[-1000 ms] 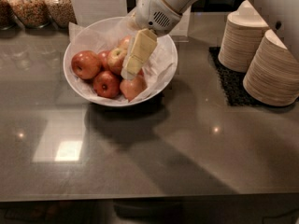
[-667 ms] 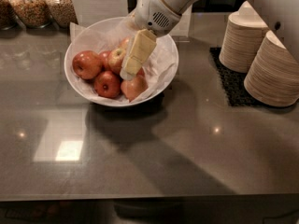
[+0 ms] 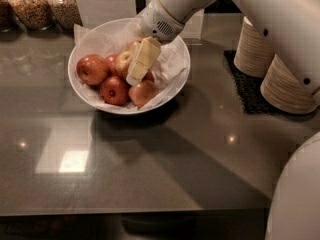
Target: Pick apple from white bowl
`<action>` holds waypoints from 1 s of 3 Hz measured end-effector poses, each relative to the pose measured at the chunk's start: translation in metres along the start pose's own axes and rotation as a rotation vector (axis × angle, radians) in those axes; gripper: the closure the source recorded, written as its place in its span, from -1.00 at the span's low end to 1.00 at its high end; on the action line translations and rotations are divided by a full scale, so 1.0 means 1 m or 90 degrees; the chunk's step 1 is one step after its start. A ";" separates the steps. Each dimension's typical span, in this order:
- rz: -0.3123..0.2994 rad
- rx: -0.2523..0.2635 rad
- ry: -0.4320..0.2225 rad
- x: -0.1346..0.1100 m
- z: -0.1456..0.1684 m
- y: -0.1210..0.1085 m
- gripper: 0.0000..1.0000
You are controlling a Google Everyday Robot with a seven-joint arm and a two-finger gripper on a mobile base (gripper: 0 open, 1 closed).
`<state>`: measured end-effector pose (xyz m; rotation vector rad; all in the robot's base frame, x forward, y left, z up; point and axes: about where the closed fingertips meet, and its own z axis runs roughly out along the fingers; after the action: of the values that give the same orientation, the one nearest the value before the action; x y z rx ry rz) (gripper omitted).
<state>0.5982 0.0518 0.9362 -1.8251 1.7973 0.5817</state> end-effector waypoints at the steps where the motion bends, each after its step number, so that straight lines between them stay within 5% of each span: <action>1: -0.001 0.013 -0.010 0.001 0.004 -0.003 -1.00; 2: 0.006 0.087 0.005 0.004 0.000 0.004 -1.00; 3: 0.010 0.096 0.012 0.014 0.024 0.002 -1.00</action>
Offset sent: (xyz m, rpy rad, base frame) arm 0.0365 0.0083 -0.0043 0.0640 -0.3930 -0.3677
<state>0.5975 0.0555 0.9085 -1.7212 1.8179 0.4249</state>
